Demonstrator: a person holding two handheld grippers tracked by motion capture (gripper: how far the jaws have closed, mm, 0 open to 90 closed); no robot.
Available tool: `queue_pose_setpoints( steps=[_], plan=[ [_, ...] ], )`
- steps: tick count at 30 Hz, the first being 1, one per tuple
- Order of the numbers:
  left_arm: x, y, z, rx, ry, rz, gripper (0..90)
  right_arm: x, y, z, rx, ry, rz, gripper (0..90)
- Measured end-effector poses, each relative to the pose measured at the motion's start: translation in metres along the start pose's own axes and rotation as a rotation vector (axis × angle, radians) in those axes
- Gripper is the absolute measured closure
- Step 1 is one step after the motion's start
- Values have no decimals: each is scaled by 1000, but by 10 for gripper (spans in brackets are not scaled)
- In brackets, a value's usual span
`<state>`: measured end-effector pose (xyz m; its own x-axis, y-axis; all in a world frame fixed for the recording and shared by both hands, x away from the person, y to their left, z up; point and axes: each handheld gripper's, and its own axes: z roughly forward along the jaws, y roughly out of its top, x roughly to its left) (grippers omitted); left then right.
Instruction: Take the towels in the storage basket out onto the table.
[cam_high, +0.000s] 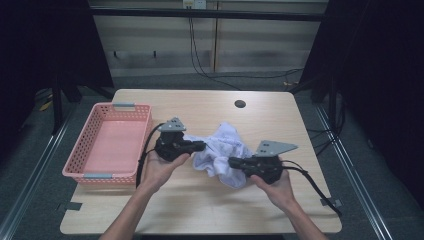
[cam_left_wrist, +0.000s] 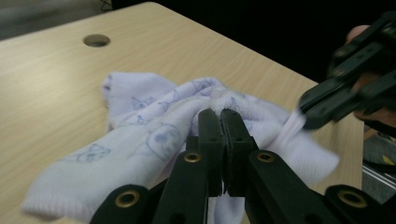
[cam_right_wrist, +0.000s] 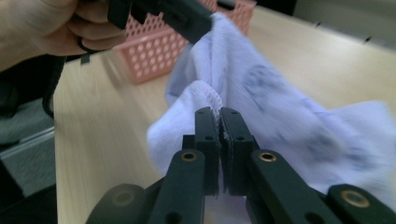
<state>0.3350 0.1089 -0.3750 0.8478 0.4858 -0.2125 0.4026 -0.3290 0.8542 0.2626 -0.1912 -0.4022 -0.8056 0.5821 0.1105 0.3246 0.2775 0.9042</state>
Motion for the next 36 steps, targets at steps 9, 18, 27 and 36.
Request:
queue_pose_setpoints(
  steps=[9, 18, 27, 36],
  plan=[
    [19, 10, -4, -22, 78, -29, 877, -35, 7, -74, -119, -169, 28, 900],
    [27, -15, 21, 42, 50, -99, 633, -80, -57, -49, 70, -256, 139, 898],
    [4, -68, 3, 92, -5, -41, 507, -63, -61, -62, 65, -244, 125, 603],
    [19, -106, 21, 209, 16, -36, 585, -2, -67, -5, 155, 45, 55, 602]
  ],
)
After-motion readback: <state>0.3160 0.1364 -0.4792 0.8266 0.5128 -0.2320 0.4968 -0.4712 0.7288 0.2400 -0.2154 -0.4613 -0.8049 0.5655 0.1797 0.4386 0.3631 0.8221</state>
